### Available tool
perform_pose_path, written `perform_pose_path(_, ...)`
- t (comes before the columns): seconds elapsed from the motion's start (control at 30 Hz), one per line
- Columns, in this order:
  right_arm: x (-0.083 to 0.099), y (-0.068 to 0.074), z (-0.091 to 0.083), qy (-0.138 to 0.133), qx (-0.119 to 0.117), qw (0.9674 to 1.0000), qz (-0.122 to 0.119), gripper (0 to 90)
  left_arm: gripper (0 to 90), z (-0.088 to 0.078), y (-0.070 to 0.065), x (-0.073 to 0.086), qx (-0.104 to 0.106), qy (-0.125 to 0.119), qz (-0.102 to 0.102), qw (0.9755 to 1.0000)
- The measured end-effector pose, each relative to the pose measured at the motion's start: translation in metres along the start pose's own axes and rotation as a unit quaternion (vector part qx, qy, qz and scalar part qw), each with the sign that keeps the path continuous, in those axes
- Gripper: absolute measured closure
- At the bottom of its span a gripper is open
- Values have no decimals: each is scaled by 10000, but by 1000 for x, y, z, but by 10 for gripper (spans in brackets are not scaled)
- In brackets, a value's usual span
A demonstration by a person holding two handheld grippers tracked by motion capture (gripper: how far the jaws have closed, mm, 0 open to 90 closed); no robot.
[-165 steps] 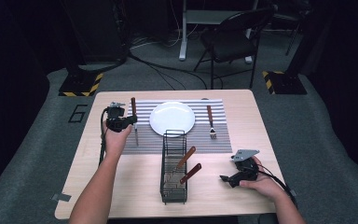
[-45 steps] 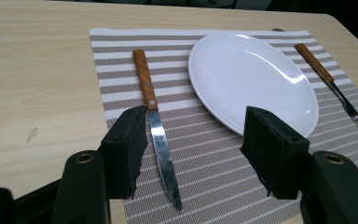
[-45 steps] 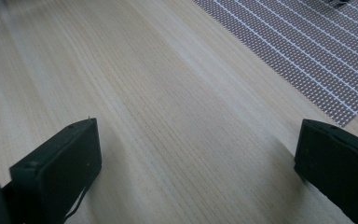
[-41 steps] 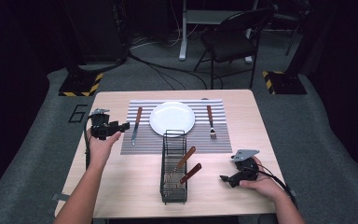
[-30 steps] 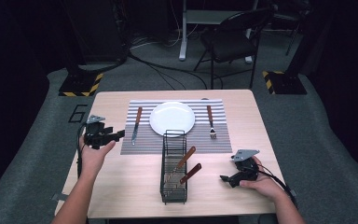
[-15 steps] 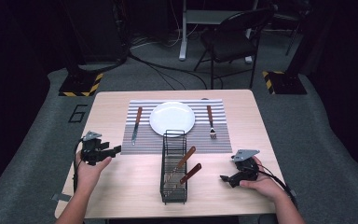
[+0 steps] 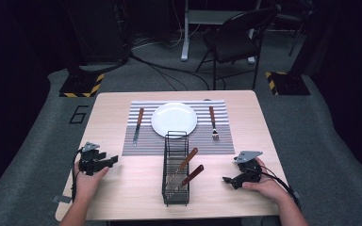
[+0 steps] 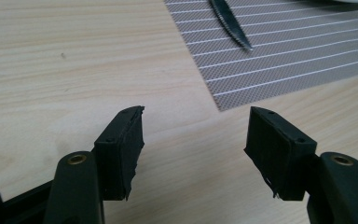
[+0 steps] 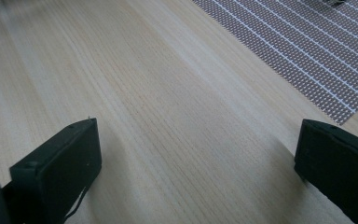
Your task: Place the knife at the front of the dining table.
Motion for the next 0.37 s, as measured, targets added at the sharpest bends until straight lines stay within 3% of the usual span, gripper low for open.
perform_pose_path(0.07,0,0,0,1,1,10000,0,0,364,0,3,4,-88,95,43,9999)
perform_pose_path(0.23,0,0,0,0,13,10000,10,0,326,-1,9,13,-580,108,224,9980)
perform_pose_path(0.37,1,0,-1,9,11,10000,8,0,324,1,11,16,-674,114,171,9975)
Point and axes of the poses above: each handheld gripper's, and its own axes: z roughly forward along the jaws, x roughly out of its underside, y roughly to its left, the point moved 3 cm from there along z, roughly forward along the jaws, and after that the axes turned 13 degrees about z, right-handed, at the moved point
